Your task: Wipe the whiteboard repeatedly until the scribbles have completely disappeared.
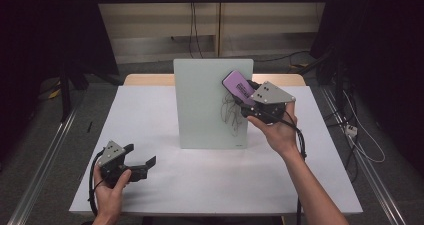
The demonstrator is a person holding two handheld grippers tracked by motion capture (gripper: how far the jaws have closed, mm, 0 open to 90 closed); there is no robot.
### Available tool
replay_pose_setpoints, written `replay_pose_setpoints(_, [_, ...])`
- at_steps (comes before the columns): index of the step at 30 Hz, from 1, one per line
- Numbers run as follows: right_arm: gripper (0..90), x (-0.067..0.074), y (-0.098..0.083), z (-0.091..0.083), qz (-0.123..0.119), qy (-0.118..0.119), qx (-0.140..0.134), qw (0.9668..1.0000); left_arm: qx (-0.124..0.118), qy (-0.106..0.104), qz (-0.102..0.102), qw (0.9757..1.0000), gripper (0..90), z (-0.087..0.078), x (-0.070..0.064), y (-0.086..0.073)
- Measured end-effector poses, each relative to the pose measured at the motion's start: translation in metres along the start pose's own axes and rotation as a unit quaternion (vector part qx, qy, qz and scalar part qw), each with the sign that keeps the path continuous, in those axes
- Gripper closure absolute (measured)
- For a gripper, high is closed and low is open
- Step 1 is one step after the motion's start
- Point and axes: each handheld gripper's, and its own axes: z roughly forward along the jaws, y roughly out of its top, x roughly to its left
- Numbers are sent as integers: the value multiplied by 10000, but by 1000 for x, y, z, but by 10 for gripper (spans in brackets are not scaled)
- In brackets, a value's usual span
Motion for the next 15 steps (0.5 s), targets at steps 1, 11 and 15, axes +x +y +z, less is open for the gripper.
replay_pose_setpoints(1, [419,-1,0,1,24,-20,-13,10000,-2,5,2,10000,53,0,0,0])
replay_pose_setpoints(11, [419,-1,-1,7,-157,-80,83,9998,-14,8,-39,10000,54,0,1,0])
replay_pose_setpoints(15, [419,0,-1,8,-252,-124,104,9996,-4,-3,-18,10000,54,0,0,0])
